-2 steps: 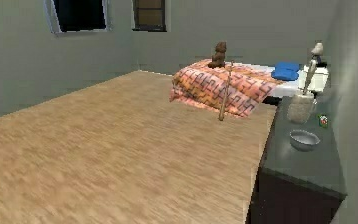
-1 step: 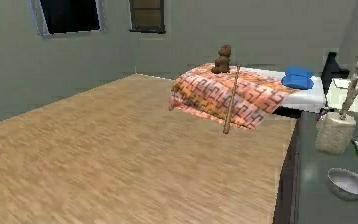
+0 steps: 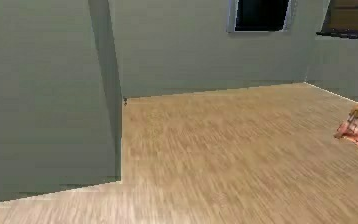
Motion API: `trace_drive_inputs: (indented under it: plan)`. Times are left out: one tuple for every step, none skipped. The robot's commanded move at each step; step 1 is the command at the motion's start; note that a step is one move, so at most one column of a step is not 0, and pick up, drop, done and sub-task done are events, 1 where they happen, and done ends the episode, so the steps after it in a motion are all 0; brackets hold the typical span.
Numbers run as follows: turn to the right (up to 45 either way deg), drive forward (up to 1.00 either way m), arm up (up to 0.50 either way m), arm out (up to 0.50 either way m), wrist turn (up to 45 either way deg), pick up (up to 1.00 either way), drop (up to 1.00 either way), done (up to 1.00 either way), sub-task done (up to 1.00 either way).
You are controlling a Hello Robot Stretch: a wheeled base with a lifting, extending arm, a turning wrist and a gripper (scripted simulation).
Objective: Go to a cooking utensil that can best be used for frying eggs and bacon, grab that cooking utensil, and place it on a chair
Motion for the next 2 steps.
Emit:
trace_drive_inputs:
  plan:
    - [-33.0, 0.0, 0.0, 0.0, 0.0, 0.0, 0.0, 0.0, 0.0]
    - [0.0, 0.8, 0.0, 0.0, 0.0, 0.0, 0.0, 0.0, 0.0]
